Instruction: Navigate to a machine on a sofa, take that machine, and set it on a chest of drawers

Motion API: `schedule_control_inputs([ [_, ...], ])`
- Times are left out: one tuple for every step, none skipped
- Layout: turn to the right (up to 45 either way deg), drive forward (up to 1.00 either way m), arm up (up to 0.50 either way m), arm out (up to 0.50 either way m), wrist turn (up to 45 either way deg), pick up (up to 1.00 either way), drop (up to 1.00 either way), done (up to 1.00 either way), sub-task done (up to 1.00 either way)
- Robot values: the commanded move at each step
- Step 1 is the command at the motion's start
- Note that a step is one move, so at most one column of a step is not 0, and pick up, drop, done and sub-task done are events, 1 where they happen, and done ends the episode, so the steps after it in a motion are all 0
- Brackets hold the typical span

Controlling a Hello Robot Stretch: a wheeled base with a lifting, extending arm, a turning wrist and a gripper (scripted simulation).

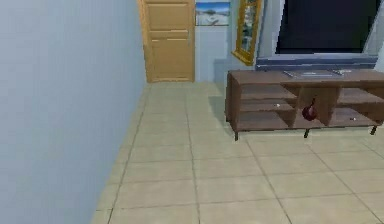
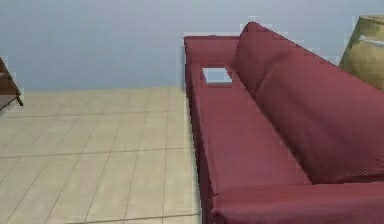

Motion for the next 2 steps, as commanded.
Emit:
schedule_control_inputs([
  [0.0,0.15,0.00,0.00,0.0,0.00,0.00,0.00,0.00],
  [45.0,0.00,0.00,0.00,0.0,0.00,0.00,0.00,0.00],
])
